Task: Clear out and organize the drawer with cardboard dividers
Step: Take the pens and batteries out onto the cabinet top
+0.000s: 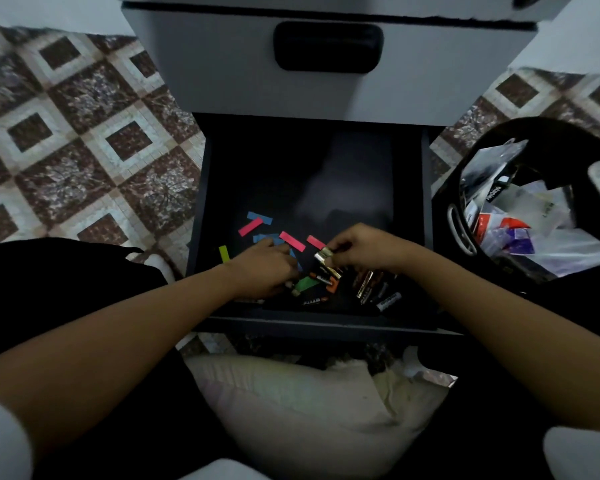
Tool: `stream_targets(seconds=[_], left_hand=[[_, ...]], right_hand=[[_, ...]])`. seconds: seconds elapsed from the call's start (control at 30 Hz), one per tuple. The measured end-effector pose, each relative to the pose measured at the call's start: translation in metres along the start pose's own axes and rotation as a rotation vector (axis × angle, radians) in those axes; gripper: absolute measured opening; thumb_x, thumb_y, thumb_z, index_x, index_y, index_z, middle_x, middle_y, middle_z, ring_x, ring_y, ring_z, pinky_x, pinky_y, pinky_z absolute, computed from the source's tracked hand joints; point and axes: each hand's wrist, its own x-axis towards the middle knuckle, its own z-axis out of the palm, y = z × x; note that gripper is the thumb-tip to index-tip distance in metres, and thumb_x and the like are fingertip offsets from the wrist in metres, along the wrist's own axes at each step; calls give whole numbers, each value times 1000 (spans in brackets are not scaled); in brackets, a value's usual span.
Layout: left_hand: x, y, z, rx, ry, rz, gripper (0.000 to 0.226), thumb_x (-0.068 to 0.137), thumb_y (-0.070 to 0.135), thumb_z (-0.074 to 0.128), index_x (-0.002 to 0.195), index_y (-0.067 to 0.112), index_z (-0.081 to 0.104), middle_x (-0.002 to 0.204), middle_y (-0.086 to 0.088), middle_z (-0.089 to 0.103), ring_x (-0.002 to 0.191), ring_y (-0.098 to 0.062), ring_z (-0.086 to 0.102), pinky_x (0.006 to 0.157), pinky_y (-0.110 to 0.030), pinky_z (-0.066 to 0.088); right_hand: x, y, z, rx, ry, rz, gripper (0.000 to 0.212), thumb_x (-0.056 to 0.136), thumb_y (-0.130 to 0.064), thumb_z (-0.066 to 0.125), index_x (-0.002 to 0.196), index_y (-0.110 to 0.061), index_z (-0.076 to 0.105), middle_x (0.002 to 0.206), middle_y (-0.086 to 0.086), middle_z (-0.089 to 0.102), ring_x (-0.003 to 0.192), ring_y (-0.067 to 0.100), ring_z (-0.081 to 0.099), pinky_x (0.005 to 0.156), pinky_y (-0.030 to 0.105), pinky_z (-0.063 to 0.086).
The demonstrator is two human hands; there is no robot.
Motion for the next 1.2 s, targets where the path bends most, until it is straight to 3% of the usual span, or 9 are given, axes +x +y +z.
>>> stream_targets(seconds=[0.13,0.37,0.47,0.6,0.7,0.8,0.93,1.03,1.2], left_hand=[[1,-6,-5,-331,159,-109,22,88,32,57,105,21,66,103,3,64,104,-15,54,83,-31,36],[-10,-12,-36,-1195,378,-479,16,83,20,70,96,11,72,77,-1,70,62,0,60,66,-17,46],[-15,-12,-58,-1403,486,-545,11,85,15,68,96,14,69,80,-3,68,66,-1,61,67,-18,50],[-30,-12,-94,-1626,586,-602,14,86,8,64,100,6,65,81,-2,64,64,-1,63,55,-12,50],[-45,-15,-128,-1797,575,-570,7,86,3,62,92,7,63,80,-6,64,60,-5,65,58,-18,55],[-60,-18,-175,-1802,573,-503,6,85,2,63,86,8,63,72,-3,68,58,-8,67,60,-20,57],[-73,-20,-244,-1688,613,-416,11,84,3,65,79,12,61,56,4,66,51,-6,65,52,-17,54],[-74,-24,-290,-1570,653,-417,12,83,3,66,77,11,59,47,5,60,40,-3,56,45,-15,50],[-59,-36,-351,-1564,686,-483,13,82,3,68,77,10,57,63,-1,59,55,-9,55,46,-23,55]], right_hand=[[-3,-9,-6,151,50,-3,11,86,-14,64,95,-12,71,75,-5,65,63,4,52,58,21,40],[-15,-34,-25,483,240,-12,9,82,-12,69,86,-19,66,78,-2,65,68,7,56,54,16,45],[-27,-46,-32,536,327,-48,7,84,-13,67,86,-20,66,77,-3,64,68,7,54,52,14,44],[-49,-68,-46,520,439,-128,18,85,-13,66,102,-18,64,80,-3,62,69,6,54,48,12,43],[-69,-92,-62,487,515,-202,20,84,-9,67,99,-20,62,73,0,56,57,1,52,45,13,41],[-96,-125,-85,463,602,-271,23,82,-4,67,97,-20,58,66,1,48,50,2,47,44,15,41],[-138,-168,-119,344,717,-333,25,81,-9,71,101,-19,59,67,0,53,62,10,53,49,18,43],[-157,-192,-146,276,804,-347,24,81,-9,70,100,-18,59,70,2,59,49,4,56,41,13,38],[-167,-221,-190,182,883,-287,18,81,-3,67,91,-12,55,71,9,58,58,17,58,54,23,42]])
